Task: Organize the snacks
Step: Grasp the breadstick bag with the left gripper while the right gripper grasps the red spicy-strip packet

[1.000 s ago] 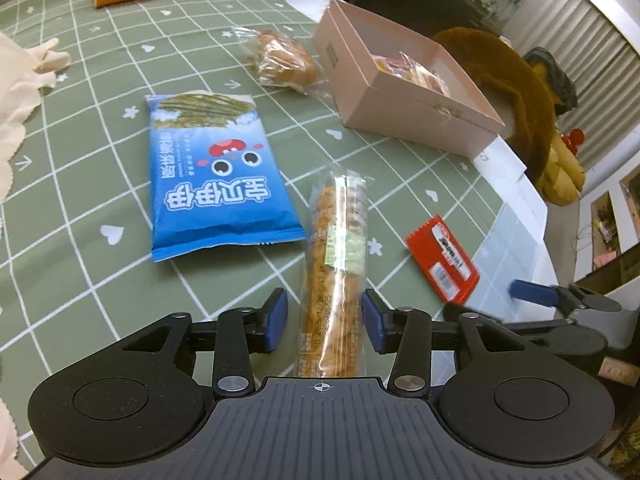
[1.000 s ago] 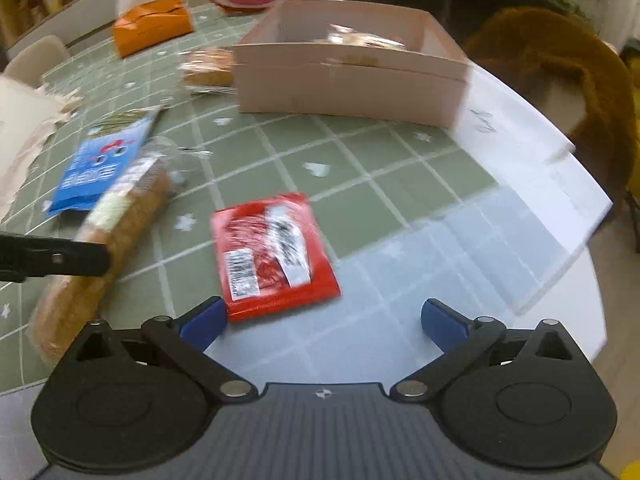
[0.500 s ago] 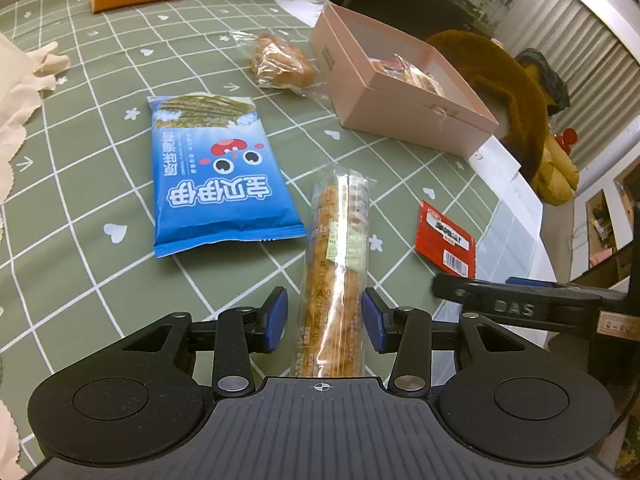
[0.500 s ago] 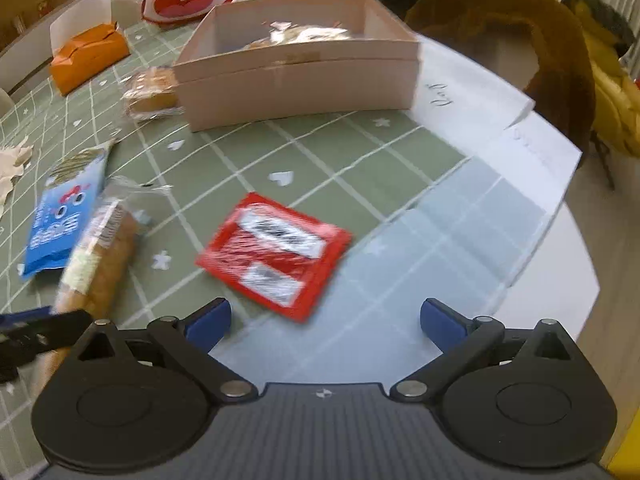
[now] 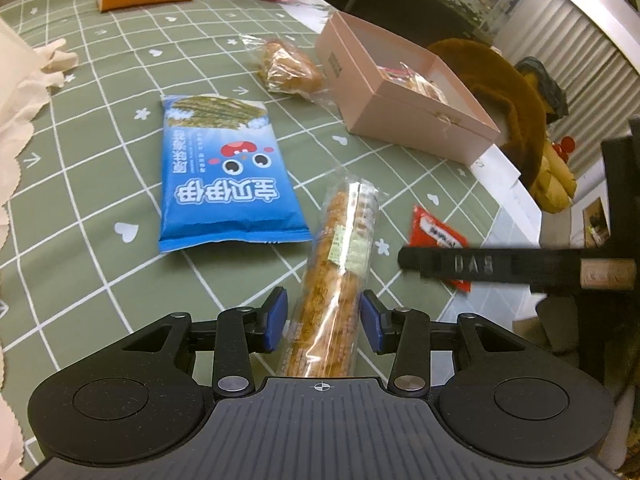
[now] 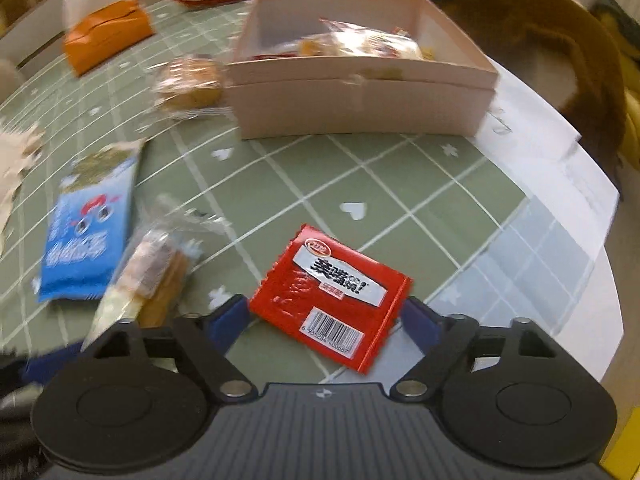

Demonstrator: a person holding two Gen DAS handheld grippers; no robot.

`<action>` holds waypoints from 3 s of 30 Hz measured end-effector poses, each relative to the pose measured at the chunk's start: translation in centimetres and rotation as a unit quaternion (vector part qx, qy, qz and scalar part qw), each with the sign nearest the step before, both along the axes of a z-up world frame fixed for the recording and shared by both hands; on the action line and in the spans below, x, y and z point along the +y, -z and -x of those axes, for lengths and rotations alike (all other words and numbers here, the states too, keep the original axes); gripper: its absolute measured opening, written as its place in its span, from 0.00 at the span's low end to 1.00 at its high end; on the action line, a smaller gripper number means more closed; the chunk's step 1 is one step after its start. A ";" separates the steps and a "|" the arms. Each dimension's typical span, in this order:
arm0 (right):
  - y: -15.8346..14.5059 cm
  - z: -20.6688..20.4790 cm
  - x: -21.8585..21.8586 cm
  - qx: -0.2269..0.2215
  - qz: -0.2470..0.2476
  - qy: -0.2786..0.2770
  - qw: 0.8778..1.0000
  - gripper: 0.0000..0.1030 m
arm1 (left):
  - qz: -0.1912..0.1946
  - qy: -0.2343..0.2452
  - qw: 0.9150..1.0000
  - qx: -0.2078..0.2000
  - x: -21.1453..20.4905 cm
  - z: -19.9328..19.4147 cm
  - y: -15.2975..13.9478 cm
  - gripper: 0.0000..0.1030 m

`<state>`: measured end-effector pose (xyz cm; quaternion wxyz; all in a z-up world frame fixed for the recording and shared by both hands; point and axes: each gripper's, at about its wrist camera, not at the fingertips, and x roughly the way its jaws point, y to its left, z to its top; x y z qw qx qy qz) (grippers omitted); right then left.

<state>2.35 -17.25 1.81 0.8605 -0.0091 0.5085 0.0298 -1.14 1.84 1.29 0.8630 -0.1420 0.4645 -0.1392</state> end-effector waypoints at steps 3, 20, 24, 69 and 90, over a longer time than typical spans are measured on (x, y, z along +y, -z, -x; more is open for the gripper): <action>0.0 1.0 -0.2 -0.002 0.001 -0.032 0.999 0.80 | -0.009 0.009 1.000 -0.004 -0.6 -0.3 -0.1 0.43; 0.4 4.7 -3.4 -0.019 -0.001 -0.086 0.996 0.92 | -0.070 0.062 0.995 -0.024 -3.5 -0.1 -0.2 0.43; 0.4 5.1 -4.4 -0.018 -0.001 -0.089 0.996 0.92 | -0.087 0.067 0.993 -0.032 -4.0 0.3 -0.1 0.43; -0.1 2.6 -1.3 -0.037 -0.007 -0.052 0.998 0.71 | -0.018 0.026 0.999 0.013 -1.9 -1.1 -0.3 0.37; -0.1 4.7 -3.8 -0.057 -0.011 -0.060 0.996 0.69 | -0.072 0.052 0.996 0.029 -4.3 -3.0 -0.8 0.37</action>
